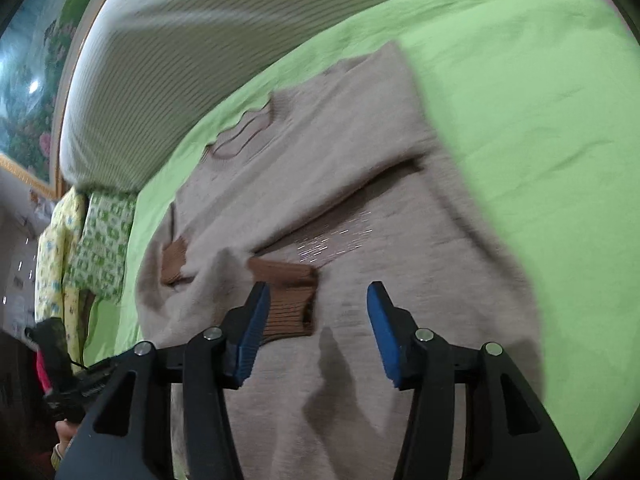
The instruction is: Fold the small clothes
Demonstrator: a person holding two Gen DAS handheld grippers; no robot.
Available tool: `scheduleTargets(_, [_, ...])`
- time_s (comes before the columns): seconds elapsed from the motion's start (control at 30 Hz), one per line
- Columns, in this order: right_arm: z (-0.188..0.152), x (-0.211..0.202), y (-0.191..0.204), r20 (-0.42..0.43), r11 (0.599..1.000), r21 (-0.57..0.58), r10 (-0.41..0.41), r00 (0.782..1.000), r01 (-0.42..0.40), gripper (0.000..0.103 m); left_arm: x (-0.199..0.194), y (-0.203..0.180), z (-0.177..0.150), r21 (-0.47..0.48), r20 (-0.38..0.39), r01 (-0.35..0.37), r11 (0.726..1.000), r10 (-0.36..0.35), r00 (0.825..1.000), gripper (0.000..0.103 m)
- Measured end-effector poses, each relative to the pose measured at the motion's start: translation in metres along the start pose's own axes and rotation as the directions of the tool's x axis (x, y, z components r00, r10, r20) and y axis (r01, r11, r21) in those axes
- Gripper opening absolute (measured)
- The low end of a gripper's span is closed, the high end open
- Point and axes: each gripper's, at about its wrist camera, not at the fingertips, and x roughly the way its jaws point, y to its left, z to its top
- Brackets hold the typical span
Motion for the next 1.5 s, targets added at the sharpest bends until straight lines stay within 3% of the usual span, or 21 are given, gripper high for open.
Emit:
scheduleTargets(0.07, [-0.001, 0.023, 0.013, -0.045, 0.999, -0.037, 0.006, 0.999, -0.008, 0.052, 0.007, 0.007, 0.0, 0.006, -0.003, -0.026, 1.0, 0.026, 1.0, 0.055])
scheduleTargets(0.23, [-0.001, 0.071, 0.029, -0.099, 0.987, -0.141, -0.097, 0.99, 0.082, 0.052, 0.034, 0.003, 0.025, 0.035, 0.036, -0.105, 0.994, 0.104, 0.994, 0.055])
scheduleTargets(0.33, [-0.001, 0.092, 0.036, -0.138, 0.977, -0.193, -0.113, 0.984, 0.086, 0.05, 0.05, -0.004, 0.043, 0.029, 0.061, -0.156, 0.987, 0.154, 0.986, 0.055])
scheduleTargets(0.37, [0.0, 0.093, 0.041, -0.143, 0.971, -0.22, -0.125, 0.982, 0.091, 0.023, 0.051, -0.007, 0.05, 0.023, 0.077, -0.163, 0.986, 0.161, 0.984, 0.055])
scheduleTargets(0.4, [0.004, 0.091, 0.046, -0.16, 0.972, -0.225, -0.11, 0.981, 0.073, 0.007, 0.052, -0.008, 0.057, 0.011, 0.096, -0.171, 0.985, 0.169, 0.981, 0.055])
scheduleTargets(0.5, [0.025, 0.061, 0.069, -0.107, 0.97, -0.242, -0.024, 0.994, -0.003, 0.007, 0.054, -0.005, 0.081, -0.061, 0.13, -0.194, 0.979, 0.201, 0.971, 0.057])
scheduleTargets(0.53, [0.036, 0.048, 0.079, -0.076, 0.967, -0.252, 0.007, 0.997, -0.026, 0.007, 0.056, -0.008, 0.091, -0.091, 0.149, -0.256, 0.962, 0.267, 0.952, 0.057])
scheduleTargets(0.6, [0.069, 0.013, 0.102, 0.0, 0.962, -0.255, 0.097, 0.995, -0.094, 0.007, 0.056, -0.006, 0.103, -0.132, 0.163, -0.272, 0.953, 0.291, 0.943, 0.057])
scheduleTargets(0.67, [0.106, -0.027, 0.128, 0.093, 0.949, -0.279, 0.182, 0.979, -0.15, 0.006, 0.058, -0.008, 0.113, -0.158, 0.176, -0.293, 0.943, 0.319, 0.931, 0.059])
scheduleTargets(0.73, [0.139, -0.074, 0.154, 0.193, 0.921, -0.343, 0.26, 0.946, -0.183, 0.006, 0.064, -0.01, 0.121, -0.201, 0.177, -0.356, 0.913, 0.391, 0.903, 0.064])
scheduleTargets(0.8, [0.161, -0.115, 0.172, 0.275, 0.899, -0.4, 0.302, 0.913, -0.177, 0.006, 0.059, -0.001, 0.122, -0.267, 0.189, -0.331, 0.905, 0.386, 0.903, 0.075])
scheduleTargets(0.87, [0.171, -0.136, 0.18, 0.311, 0.886, -0.445, 0.286, 0.906, -0.127, 0.006, 0.057, 0.001, 0.122, -0.305, 0.2, -0.325, 0.895, 0.394, 0.897, 0.076])
scheduleTargets(0.93, [0.165, -0.136, 0.171, 0.348, 0.871, -0.49, 0.221, 0.911, -0.024, 0.006, 0.06, -0.003, 0.128, -0.32, 0.196, -0.346, 0.882, 0.419, 0.887, 0.076])
scheduleTargets(1.03, [0.151, -0.092, 0.12, 0.351, 0.879, -0.458, 0.038, 0.936, 0.136, 0.006, 0.065, 0.0, 0.122, -0.326, 0.173, -0.341, 0.882, 0.411, 0.895, 0.075])
scheduleTargets(1.13, [0.143, -0.036, 0.041, 0.247, 0.934, -0.32, -0.082, 0.966, 0.161, 0.006, 0.067, 0.008, 0.118, -0.343, 0.159, -0.306, 0.888, 0.376, 0.913, 0.076])
scheduleTargets(1.27, [0.125, 0.017, -0.029, 0.131, 0.957, -0.202, -0.184, 0.974, 0.208, 0.006, 0.064, 0.009, 0.118, -0.319, 0.175, -0.308, 0.896, 0.375, 0.91, 0.076])
scheduleTargets(1.33, [0.119, 0.028, -0.042, 0.105, 0.963, -0.169, -0.195, 0.975, 0.211, 0.006, 0.058, 0.007, 0.118, -0.308, 0.194, -0.307, 0.9, 0.376, 0.906, 0.075])
scheduleTargets(1.4, [0.126, 0.019, -0.032, 0.126, 0.973, -0.156, -0.152, 0.98, 0.171, 0.006, 0.05, 0.004, 0.116, -0.31, 0.211, -0.294, 0.904, 0.367, 0.906, 0.075])
scheduleTargets(1.5, [0.151, -0.024, 0.008, 0.232, 0.984, -0.173, 0.012, 0.973, 0.029, 0.006, 0.045, 0.006, 0.118, -0.34, 0.209, -0.264, 0.903, 0.346, 0.915, 0.075])
